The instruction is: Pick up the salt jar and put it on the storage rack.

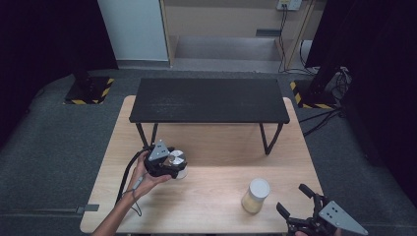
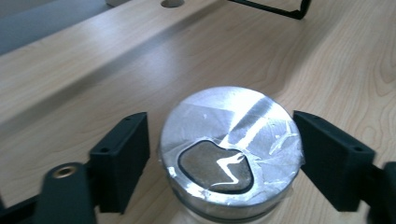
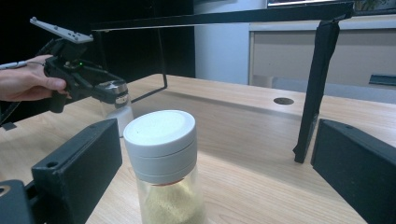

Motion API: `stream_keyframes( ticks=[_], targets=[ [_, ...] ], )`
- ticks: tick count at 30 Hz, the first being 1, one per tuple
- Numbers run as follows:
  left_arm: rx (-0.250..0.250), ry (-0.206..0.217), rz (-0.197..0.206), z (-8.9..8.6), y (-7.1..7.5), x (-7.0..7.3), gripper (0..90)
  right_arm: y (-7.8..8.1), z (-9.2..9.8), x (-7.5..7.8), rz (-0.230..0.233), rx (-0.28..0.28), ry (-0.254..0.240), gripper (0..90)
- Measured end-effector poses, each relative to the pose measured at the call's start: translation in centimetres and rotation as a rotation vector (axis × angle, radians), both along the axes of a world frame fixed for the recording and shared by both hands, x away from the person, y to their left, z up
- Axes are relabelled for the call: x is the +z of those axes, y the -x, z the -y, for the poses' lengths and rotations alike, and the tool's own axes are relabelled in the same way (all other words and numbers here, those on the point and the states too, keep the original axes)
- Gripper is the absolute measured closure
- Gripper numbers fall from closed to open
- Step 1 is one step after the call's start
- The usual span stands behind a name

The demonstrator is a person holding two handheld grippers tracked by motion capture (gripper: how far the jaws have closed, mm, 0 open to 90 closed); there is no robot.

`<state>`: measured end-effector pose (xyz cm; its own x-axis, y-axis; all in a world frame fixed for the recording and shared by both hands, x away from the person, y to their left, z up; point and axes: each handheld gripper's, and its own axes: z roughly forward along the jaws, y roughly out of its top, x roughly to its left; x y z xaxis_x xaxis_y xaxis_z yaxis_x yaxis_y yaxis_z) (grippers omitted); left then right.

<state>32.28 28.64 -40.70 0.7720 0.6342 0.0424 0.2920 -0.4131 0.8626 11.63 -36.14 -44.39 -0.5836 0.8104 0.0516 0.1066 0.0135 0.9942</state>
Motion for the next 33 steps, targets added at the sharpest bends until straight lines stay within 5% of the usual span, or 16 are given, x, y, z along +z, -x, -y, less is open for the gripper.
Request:
stream_keyframes(
  ticks=[3,16,33],
  targets=[
    [-0.003,0.035,-0.007,-0.4,-0.3,-0.3,33.1,0.0,0.0,0.0,-0.001,-0.002,-0.003,2.0],
    [-0.018,0.064,0.000,-1.1,-0.2,0.2,33.7,0.0,0.2,-0.1,-0.002,-0.004,-0.011,2.0],
    [-0.160,0.082,0.068,-2.4,0.8,11.0,33.7,0.0,0.2,-0.1,0.004,-0.001,-0.011,2.1]
  ],
)
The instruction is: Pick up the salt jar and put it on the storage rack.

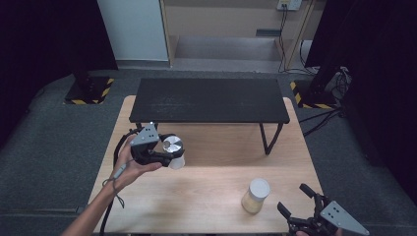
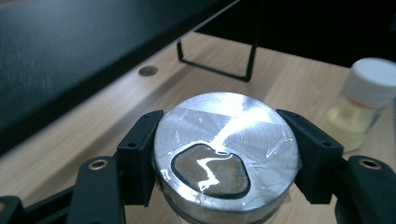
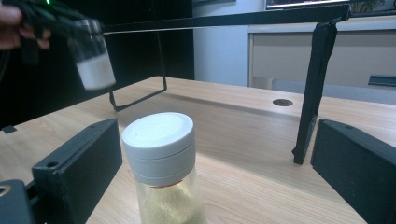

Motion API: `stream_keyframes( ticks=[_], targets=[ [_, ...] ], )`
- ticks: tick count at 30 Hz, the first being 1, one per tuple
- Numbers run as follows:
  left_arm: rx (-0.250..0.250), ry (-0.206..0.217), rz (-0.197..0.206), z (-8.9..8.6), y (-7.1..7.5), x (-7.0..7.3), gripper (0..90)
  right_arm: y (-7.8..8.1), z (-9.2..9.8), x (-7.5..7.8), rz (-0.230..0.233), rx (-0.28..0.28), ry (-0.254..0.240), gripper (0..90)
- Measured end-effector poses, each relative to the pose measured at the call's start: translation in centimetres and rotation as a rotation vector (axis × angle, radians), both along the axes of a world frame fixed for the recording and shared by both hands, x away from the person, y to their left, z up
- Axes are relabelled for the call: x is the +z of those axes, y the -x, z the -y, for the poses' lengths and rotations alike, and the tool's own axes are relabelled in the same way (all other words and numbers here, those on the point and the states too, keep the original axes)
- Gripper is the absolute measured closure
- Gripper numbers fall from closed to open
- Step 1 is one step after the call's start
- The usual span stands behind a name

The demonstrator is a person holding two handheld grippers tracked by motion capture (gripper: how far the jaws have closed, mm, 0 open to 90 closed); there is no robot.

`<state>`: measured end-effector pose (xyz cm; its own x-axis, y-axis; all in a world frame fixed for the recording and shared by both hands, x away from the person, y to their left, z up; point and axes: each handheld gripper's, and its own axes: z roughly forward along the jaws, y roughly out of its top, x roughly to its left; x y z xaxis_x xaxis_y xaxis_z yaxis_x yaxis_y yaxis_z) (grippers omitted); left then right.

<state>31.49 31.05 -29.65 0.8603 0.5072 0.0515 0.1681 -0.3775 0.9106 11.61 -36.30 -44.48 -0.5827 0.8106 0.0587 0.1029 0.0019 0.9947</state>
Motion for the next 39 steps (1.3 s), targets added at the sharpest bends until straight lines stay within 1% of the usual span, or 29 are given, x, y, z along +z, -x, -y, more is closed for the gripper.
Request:
stream_keyframes(
  ticks=[1,2,6,8,9,10,11,13,17,19,22,23,25,26,27,28,29,31,32,34,35,38,39],
  targets=[
    [-0.012,0.005,0.003,0.0,0.0,0.7,33.7,0.0,0.0,0.0,-0.001,0.001,0.000,2.1],
    [-0.033,0.003,0.006,0.0,-0.2,1.7,33.7,0.0,0.0,0.0,-0.001,0.001,0.001,2.1],
    [-0.086,-0.001,0.019,0.0,-0.5,4.5,33.7,0.0,0.0,0.0,-0.001,0.001,0.000,2.1],
    [-0.107,0.005,0.020,0.1,-0.7,5.9,33.7,0.0,0.0,0.0,0.000,0.000,-0.001,2.1],
    [-0.114,0.005,0.021,0.1,-0.8,6.3,33.7,0.0,0.0,0.0,-0.001,0.001,-0.003,2.1],
    [-0.123,0.001,0.025,0.2,-0.8,6.9,33.7,0.0,0.1,0.0,-0.002,0.002,-0.005,2.1],
    [-0.132,-0.010,0.031,0.3,-0.9,7.7,33.7,0.0,0.1,0.0,-0.002,0.003,-0.005,2.1],
    [-0.140,-0.012,0.035,0.3,-1.1,8.6,33.7,0.0,0.1,0.0,-0.002,0.004,-0.006,2.1],
    [-0.135,-0.011,0.047,0.4,-1.4,10.1,33.7,0.0,0.1,0.0,-0.002,0.006,-0.005,2.1],
    [-0.131,-0.019,0.053,0.5,-1.6,10.8,33.7,0.0,0.1,0.0,-0.001,0.003,-0.007,2.1],
    [-0.107,-0.011,0.056,0.5,-2.4,11.3,33.7,0.0,0.1,-0.1,-0.003,0.003,-0.008,2.1],
    [-0.107,-0.011,0.056,0.5,-2.4,11.3,33.7,0.0,0.1,-0.1,-0.003,0.003,-0.008,2.1],
    [-0.091,-0.017,0.061,0.6,-2.9,11.8,33.7,0.0,0.1,-0.1,-0.003,0.003,-0.008,2.1],
    [-0.082,-0.012,0.064,0.7,-3.1,11.8,33.7,0.0,0.1,-0.1,-0.002,0.003,-0.009,2.1],
    [-0.070,-0.005,0.064,0.7,-3.4,11.9,33.7,0.0,0.1,-0.1,-0.004,0.003,-0.009,2.1],
    [-0.066,-0.009,0.065,0.7,-4.0,12.2,33.7,0.0,0.1,-0.1,-0.004,0.003,-0.009,2.1],
    [-0.059,-0.005,0.069,0.7,-4.2,12.2,33.7,-0.1,0.1,-0.1,-0.004,0.003,-0.009,2.1],
    [-0.040,0.009,0.070,0.8,-5.2,12.3,33.7,-0.1,0.2,-0.1,-0.005,0.003,-0.009,2.1],
    [-0.028,0.017,0.073,0.9,-5.6,12.3,33.6,-0.1,0.2,-0.1,-0.006,0.004,-0.012,2.1],
    [-0.005,0.012,0.074,1.1,-6.2,12.4,33.7,-0.1,0.2,-0.1,-0.011,0.004,-0.013,2.1],
    [0.016,0.014,0.081,1.2,-6.6,12.2,33.7,-0.1,0.2,-0.1,-0.012,0.004,-0.013,2.1],
    [0.060,0.014,0.080,1.4,-7.5,12.0,33.7,-0.1,0.3,-0.2,-0.011,0.001,-0.020,2.1],
    [0.074,0.007,0.079,1.6,-7.9,12.0,33.7,-0.1,0.3,-0.2,-0.011,0.001,-0.023,2.1]
  ],
)
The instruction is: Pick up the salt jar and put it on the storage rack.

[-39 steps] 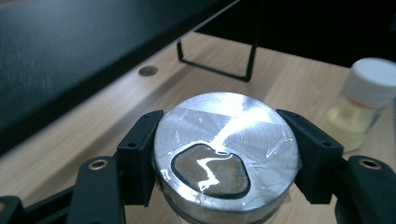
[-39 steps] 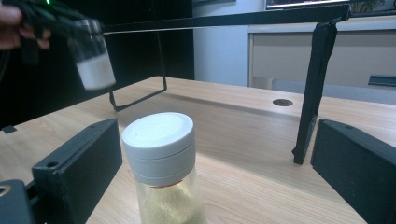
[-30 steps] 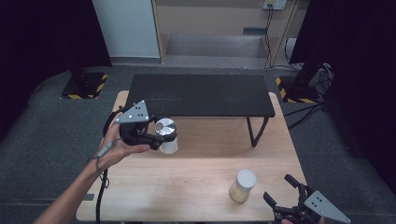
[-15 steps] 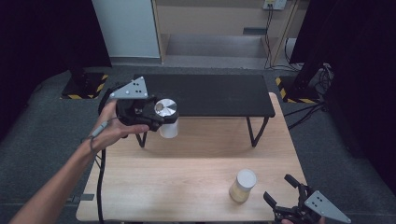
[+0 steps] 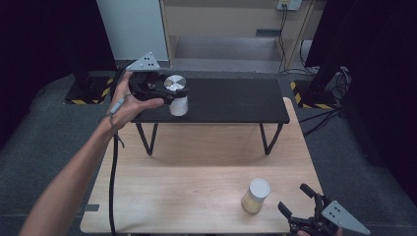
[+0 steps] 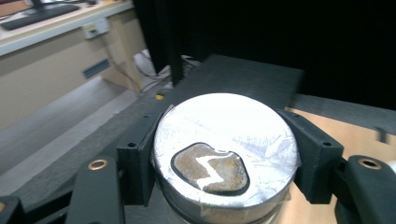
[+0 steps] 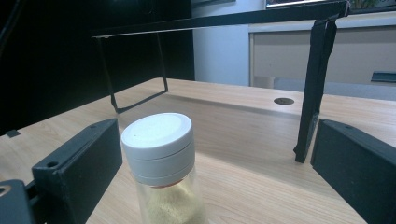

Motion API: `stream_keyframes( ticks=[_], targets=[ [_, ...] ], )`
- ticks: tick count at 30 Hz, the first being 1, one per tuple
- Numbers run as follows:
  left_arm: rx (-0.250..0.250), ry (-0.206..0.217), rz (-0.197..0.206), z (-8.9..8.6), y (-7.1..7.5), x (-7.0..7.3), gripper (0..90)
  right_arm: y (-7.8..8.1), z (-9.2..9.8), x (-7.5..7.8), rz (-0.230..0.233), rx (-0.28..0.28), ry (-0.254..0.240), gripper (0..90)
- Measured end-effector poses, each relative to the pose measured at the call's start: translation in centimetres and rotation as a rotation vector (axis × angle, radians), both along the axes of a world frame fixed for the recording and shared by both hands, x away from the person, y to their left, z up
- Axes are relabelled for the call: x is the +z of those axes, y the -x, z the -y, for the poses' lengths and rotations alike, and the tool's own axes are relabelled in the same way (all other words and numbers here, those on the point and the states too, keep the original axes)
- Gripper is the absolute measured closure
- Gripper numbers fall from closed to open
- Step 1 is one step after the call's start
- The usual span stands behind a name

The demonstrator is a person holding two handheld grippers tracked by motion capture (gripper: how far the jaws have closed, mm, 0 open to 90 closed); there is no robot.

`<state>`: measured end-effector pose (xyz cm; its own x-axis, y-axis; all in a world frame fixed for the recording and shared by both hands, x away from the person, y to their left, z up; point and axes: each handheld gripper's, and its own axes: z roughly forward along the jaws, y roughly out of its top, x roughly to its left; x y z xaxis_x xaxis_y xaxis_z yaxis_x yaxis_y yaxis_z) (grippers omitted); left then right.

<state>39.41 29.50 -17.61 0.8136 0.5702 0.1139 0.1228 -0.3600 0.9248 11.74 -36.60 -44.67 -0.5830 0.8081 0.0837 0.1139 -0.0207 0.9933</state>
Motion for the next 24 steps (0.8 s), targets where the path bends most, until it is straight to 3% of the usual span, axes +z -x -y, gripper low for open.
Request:
stream_keyframes(
  ticks=[1,13,22,24],
  targets=[
    [0.042,-0.001,0.002,0.3,-0.7,-0.2,33.6,0.0,0.0,0.0,-0.001,0.002,0.001,2.1],
    [0.143,0.010,-0.016,1.1,-4.1,-2.4,33.6,0.0,0.2,-0.1,-0.005,-0.006,-0.011,2.1],
    [0.145,0.014,-0.055,1.1,-5.3,-3.7,33.6,-0.1,0.2,-0.1,-0.008,-0.002,-0.008,2.1],
    [0.152,0.034,-0.059,1.0,-5.3,-4.0,33.6,-0.1,0.2,-0.1,-0.009,-0.003,-0.007,2.1]
  ],
)
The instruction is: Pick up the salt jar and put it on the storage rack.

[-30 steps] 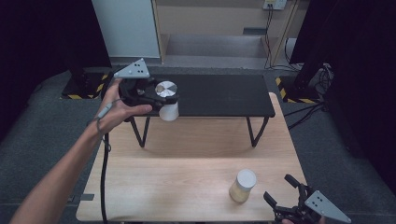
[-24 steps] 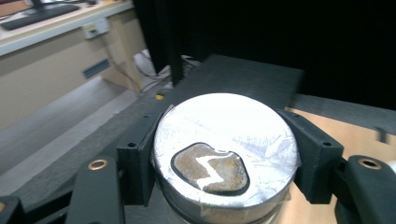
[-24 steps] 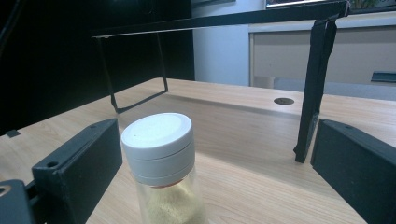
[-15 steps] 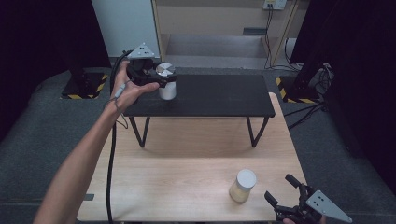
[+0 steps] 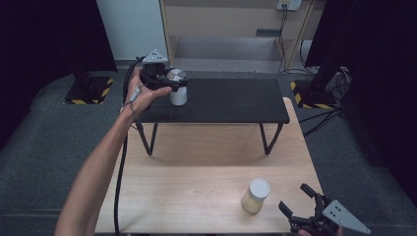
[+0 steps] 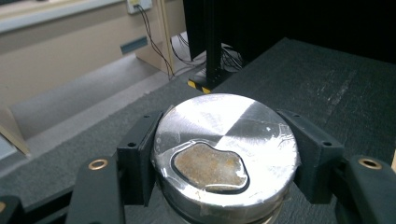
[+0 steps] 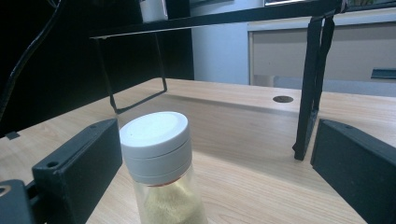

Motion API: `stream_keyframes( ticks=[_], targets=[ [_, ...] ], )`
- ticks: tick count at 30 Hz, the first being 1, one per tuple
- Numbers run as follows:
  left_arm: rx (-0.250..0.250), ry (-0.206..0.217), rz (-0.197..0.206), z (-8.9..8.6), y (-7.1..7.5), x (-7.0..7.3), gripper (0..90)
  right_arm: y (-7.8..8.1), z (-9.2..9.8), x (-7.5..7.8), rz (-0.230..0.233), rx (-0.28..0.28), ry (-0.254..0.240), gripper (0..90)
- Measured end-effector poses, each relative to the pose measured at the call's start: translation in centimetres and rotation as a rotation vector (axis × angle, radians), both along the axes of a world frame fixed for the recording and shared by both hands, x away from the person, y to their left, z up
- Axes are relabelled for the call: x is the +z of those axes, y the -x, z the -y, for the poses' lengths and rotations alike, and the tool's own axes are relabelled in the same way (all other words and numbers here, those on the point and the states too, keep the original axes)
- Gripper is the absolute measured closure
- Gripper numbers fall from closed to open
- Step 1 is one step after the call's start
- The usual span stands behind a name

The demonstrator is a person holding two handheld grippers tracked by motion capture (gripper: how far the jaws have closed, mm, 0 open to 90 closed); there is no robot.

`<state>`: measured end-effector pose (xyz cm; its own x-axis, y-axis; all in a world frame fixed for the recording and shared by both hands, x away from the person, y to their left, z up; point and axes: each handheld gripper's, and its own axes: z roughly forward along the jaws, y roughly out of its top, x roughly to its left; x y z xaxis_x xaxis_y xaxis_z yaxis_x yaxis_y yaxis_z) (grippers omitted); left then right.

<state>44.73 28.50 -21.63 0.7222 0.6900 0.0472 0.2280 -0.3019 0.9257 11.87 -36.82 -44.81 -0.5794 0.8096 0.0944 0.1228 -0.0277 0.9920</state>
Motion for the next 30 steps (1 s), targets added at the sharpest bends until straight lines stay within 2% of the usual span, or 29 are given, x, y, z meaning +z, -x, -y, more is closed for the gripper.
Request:
stream_keyframes(
  ticks=[4,5,7,12,15,17,23,26,27,28,30],
  targets=[
    [0.006,0.025,-0.005,-0.3,-0.1,-0.4,33.4,-0.1,0.0,0.0,-0.004,0.001,0.001,2.1],
    [0.014,0.046,-0.002,-0.5,0.0,-0.6,32.3,-0.1,-0.1,0.0,-0.005,0.002,0.002,2.1],
    [0.040,0.083,0.013,-0.7,0.4,-0.7,20.1,-0.1,-0.1,0.0,-0.005,0.003,0.001,2.1],
    [0.041,0.121,0.042,-1.0,1.3,0.6,6.4,0.0,-0.1,0.0,-0.003,0.003,0.000,2.1],
    [0.039,0.135,0.064,-1.1,2.1,1.4,4.5,-0.1,-0.2,0.0,-0.005,0.006,0.002,2.1],
    [0.026,0.168,0.077,-1.5,2.7,1.7,4.6,-0.1,-0.2,0.0,-0.004,0.008,0.001,2.1],
    [-0.022,0.229,0.113,-2.7,5.1,2.5,4.7,-0.1,-0.2,0.1,0.000,0.015,0.002,2.2],
    [-0.033,0.225,0.127,-3.0,6.4,3.1,4.7,-0.1,-0.3,0.1,-0.002,0.021,0.003,2.1],
    [-0.033,0.225,0.127,-3.0,6.4,3.1,4.7,-0.1,-0.3,0.1,-0.001,0.022,0.004,2.1],
    [-0.042,0.214,0.142,-3.2,7.3,3.4,4.8,-0.1,-0.3,0.1,0.000,0.023,0.002,2.1],
    [-0.059,0.217,0.147,-3.3,8.2,3.5,4.8,-0.1,-0.3,0.1,0.003,0.025,0.004,2.1]
  ],
)
